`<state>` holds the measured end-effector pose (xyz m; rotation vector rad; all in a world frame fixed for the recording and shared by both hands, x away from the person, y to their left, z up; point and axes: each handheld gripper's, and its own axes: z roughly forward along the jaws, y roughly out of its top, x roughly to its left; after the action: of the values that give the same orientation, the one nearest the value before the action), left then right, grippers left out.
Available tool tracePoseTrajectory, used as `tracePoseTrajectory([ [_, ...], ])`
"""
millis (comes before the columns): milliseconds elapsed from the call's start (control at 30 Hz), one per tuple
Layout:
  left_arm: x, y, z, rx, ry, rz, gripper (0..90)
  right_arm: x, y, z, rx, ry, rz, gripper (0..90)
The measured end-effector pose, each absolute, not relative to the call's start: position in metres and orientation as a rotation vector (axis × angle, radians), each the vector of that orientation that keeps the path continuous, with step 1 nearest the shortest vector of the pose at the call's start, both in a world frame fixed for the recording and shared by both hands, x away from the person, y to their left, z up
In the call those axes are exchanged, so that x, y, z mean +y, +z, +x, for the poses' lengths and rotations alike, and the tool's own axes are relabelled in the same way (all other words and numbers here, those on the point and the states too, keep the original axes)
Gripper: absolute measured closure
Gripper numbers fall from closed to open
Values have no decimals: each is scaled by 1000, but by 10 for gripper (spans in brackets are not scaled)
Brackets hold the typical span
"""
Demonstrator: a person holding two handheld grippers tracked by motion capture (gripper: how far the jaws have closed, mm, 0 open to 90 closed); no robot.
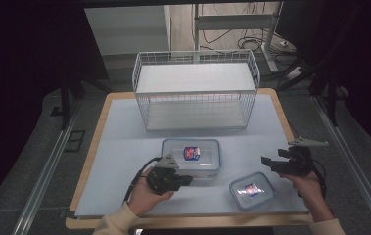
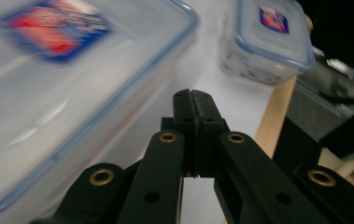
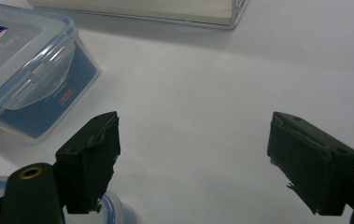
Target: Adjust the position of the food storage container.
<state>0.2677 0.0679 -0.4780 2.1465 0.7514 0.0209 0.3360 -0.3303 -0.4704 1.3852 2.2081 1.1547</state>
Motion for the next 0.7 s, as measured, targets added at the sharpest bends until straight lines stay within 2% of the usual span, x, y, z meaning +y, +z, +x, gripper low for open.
tracePoseTrajectory([
  [267, 19, -488, 282, 721, 67, 2240, 900, -332, -472, 336, 2209, 1148, 1395, 172],
  [700, 2, -499, 295, 743, 103, 2284, 900, -334, -472, 336, 2208, 1143, 1403, 172],
])
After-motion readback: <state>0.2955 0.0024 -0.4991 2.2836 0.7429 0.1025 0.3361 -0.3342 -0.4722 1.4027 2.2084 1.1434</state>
